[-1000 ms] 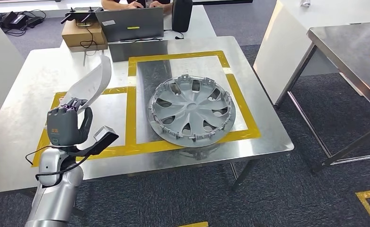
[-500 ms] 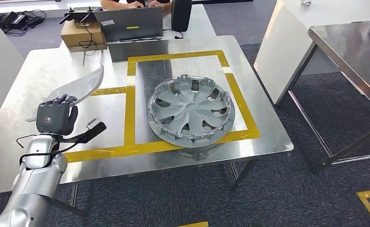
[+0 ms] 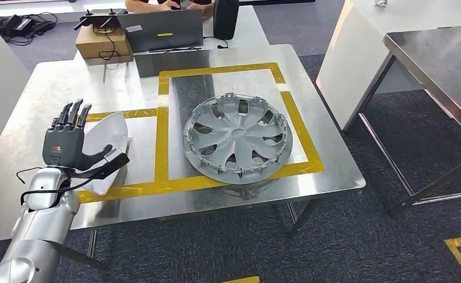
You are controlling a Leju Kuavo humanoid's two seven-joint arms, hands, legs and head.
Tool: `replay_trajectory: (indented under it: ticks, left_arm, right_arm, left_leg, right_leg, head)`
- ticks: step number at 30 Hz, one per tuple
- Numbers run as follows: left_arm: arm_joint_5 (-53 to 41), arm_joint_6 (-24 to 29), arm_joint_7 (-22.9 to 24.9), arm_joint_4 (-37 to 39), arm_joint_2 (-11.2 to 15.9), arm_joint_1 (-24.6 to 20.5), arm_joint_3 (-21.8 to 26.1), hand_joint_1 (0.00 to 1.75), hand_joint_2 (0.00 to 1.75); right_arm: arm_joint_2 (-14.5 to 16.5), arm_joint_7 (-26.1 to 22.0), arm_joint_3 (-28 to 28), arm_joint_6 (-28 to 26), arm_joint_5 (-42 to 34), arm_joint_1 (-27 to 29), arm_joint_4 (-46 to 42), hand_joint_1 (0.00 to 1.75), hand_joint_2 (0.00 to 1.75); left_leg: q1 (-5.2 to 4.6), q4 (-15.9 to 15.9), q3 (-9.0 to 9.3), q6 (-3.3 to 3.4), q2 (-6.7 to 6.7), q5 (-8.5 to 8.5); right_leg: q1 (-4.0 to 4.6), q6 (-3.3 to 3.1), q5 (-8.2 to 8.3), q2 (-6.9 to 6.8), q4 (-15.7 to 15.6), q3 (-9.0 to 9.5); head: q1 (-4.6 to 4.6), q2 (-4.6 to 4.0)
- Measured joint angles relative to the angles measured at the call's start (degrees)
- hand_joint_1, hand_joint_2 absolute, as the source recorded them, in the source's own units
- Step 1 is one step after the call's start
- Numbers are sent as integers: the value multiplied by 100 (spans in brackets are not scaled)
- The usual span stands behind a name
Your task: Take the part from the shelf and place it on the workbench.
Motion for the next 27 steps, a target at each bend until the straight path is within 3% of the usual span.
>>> replay_trajectory:
  ticks: [8,12,13,15,17,18,19,20,22,23,24,27]
  left_arm:
    - [381,3,-771,-558,-239,300,166,0,0]
    - [423,4,-891,-741,-314,364,239,0,0]
    - [434,5,-949,-793,-340,378,261,0,0]
    - [407,5,-1026,-888,-394,403,292,0,0]
    - [308,5,-1017,-957,-437,444,300,0,0]
    - [249,5,-989,-984,-458,474,301,0,0]
    - [202,5,-956,-1007,-477,503,301,0,0]
    - [172,5,-926,-1027,-492,526,301,0,0]
    - [158,5,-882,-1082,-515,551,302,0,0]
    - [158,5,-861,-1112,-520,556,302,0,0]
    - [154,5,-832,-1141,-522,559,303,0,0]
    - [148,6,-757,-1189,-517,566,302,0,0]
  right_arm:
    - [4,-56,0,-4,-7,-2,0,0,0]
    - [19,-63,0,-9,-7,-5,0,0,0]
    - [21,-66,0,-16,-5,-10,0,0,0]
    - [21,-66,0,-29,7,-19,0,0,0]
    - [21,-48,0,-34,41,-20,1,0,0]
    - [21,-37,0,-36,64,-19,1,0,0]
    - [20,-28,0,-39,84,-20,1,0,0]
    - [18,-24,1,-44,97,-24,1,0,0]
    - [19,-14,4,-50,118,-41,1,0,0]
    - [21,-4,9,-46,127,-48,1,0,0]
    - [25,12,16,-41,138,-53,2,0,0]
    - [23,42,53,-32,174,-68,2,0,0]
  left_leg:
    - [-1,0,0,-1,0,-1]
    - [-15,-75,43,80,7,34]
    - [9,-137,70,102,14,74]
    - [44,-214,92,123,40,124]
    - [53,-213,67,127,53,136]
    - [62,-203,52,115,56,141]
    - [79,-189,35,95,57,146]
    - [104,-169,17,63,56,150]
    - [155,-102,-34,-43,49,148]
    - [165,-68,-59,-107,42,148]
    - [163,-33,-82,-168,31,154]
    - [165,-23,-128,-322,4,211]
  right_leg:
    - [-1,0,-1,0,-1,1]
    - [-34,80,30,-5,-67,37]
    - [-31,97,-28,-6,4,9]
    - [-43,123,-328,-5,479,-215]
    - [-74,162,-665,-5,1229,-587]
    - [-99,186,-710,-5,1475,-714]
    - [-127,213,-638,-7,1515,-745]
    - [-158,243,-469,-9,1333,-668]
    - [-213,311,-96,-2,613,-306]
    - [-219,301,28,24,373,-184]
    - [-220,268,60,47,235,-128]
    - [-206,61,57,71,263,-235]
  head:
    - [0,0]
    - [-2,-1]
    - [3,0]
    - [14,0]
    - [17,0]
    - [17,0]
    - [17,0]
    - [19,0]
    - [25,0]
    - [25,0]
    - [26,0]
    - [16,0]
